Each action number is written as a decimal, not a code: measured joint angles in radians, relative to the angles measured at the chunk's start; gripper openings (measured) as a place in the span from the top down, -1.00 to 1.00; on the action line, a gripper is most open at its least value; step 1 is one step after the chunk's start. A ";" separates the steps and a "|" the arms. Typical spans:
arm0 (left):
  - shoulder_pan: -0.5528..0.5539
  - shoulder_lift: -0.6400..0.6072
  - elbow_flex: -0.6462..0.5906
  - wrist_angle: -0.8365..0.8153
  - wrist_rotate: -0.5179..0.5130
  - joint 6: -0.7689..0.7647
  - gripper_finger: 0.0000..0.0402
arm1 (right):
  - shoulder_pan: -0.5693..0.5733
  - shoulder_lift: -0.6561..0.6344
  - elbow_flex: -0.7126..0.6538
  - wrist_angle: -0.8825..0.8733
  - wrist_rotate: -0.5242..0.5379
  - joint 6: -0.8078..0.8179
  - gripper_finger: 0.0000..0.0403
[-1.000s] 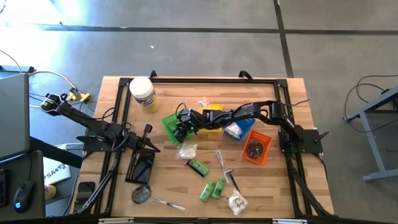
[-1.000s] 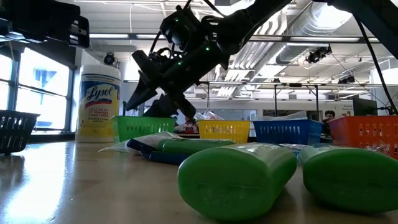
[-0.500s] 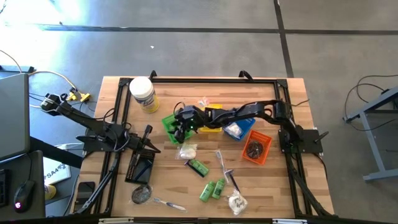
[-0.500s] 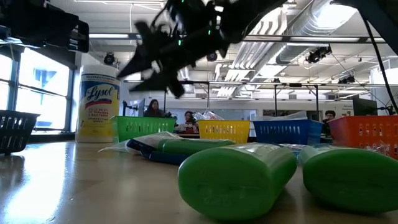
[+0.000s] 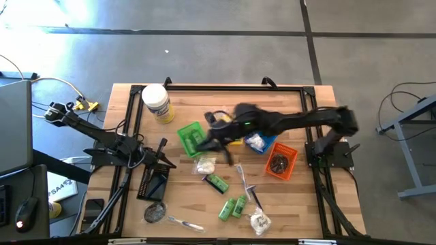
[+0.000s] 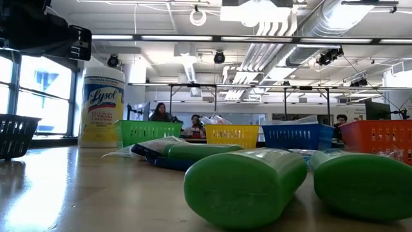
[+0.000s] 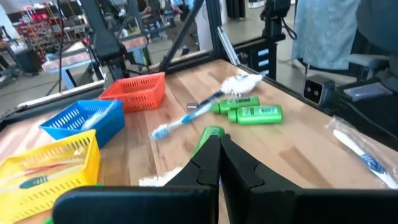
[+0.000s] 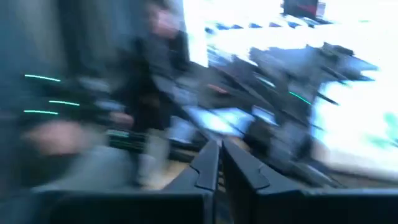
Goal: Pick & Place Travel size toiletries
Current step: Put the left razor into the black bin
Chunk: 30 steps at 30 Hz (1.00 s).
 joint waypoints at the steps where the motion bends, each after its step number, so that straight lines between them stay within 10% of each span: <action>1: 0.000 0.000 0.000 -0.001 0.000 0.000 1.00 | 0.005 -0.036 -0.020 0.019 -0.056 0.008 0.96; 15: 0.000 0.000 0.000 -0.035 -0.006 -0.003 1.00 | 0.081 -0.610 -0.633 0.186 0.328 0.027 0.99; 30: 0.000 0.000 0.000 -0.038 -0.008 0.000 1.00 | 0.081 -0.843 -1.223 0.599 0.398 0.090 0.99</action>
